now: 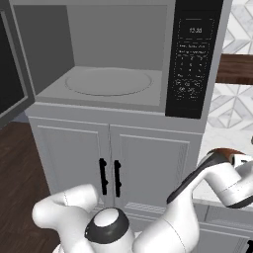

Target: Open the microwave, place the bowl with waffle inside the microwave, then close the microwave door and turn it on.

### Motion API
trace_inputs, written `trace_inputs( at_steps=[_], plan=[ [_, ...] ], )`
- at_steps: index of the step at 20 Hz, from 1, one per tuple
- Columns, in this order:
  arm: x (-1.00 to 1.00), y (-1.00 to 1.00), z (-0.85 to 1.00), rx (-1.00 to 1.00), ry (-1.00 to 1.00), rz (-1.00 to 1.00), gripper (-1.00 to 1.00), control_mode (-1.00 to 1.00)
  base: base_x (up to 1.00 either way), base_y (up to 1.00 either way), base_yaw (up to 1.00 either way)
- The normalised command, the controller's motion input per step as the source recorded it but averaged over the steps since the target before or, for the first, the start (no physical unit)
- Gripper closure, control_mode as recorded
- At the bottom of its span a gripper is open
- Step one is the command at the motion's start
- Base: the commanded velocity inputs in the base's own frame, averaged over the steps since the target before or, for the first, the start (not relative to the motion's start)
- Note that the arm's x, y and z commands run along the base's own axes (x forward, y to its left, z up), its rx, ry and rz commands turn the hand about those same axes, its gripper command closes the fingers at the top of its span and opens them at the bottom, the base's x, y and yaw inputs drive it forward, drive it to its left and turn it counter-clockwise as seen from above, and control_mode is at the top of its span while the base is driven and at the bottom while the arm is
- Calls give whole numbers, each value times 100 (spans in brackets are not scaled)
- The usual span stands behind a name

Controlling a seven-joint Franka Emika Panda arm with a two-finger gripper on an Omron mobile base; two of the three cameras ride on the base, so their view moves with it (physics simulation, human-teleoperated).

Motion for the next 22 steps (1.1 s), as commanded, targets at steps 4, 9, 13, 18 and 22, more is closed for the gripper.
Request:
trace_inputs(
  at_steps=[4,9,13,18,22],
  plan=[
    [28,0,-34,0,1,-2,-100,-100,0,0,0],
    [24,0,-23,0,1,-2,-100,-100,0,0,0],
    [20,-4,-15,0,1,-1,-100,-100,0,0,0],
    [21,-11,-7,0,2,-1,-100,-100,0,0,0],
    [30,-7,-15,0,8,-1,-100,-100,0,0,0]
  ],
)
